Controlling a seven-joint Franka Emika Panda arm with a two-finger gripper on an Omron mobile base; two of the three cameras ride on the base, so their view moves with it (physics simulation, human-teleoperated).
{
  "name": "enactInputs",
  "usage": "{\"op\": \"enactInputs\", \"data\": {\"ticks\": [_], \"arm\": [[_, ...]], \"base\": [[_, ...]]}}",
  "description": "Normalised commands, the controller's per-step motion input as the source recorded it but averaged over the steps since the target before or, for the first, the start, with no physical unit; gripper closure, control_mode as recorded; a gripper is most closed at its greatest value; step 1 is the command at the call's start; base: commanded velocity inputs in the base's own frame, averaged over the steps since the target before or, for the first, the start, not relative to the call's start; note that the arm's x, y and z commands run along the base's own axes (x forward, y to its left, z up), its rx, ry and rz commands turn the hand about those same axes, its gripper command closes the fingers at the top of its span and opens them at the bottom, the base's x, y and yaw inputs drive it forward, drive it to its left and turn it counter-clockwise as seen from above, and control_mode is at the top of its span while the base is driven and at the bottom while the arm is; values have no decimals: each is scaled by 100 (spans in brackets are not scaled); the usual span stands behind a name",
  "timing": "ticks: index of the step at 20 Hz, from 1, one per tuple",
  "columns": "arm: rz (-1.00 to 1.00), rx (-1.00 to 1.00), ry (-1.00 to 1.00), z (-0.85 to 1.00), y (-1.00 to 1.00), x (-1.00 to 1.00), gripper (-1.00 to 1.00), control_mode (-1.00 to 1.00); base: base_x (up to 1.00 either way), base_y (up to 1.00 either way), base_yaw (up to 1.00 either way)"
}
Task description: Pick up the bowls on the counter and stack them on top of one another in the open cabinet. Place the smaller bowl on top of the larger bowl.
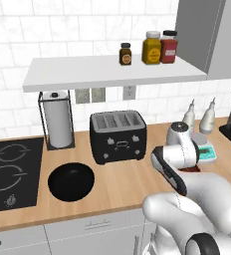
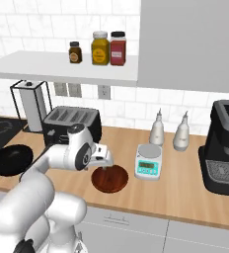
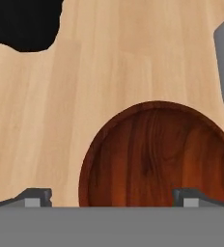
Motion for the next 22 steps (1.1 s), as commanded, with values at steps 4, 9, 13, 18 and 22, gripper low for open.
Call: {"op": "enactInputs", "data": {"ticks": [4,9,13,18,22], "arm": [[0,-1,1,-57,6,31,-100,-100],[0,0,0,-40,4,31,-100,-100],[0,0,8,-26,14,6,-100,-100],[0,0,1,-42,0,-1,-100,-100],[0,0,0,-37,0,-7,-100,-100]], "base": [[0,0,0],[0,0,0],[0,0,0],[0,0,0],[0,0,0]]}}
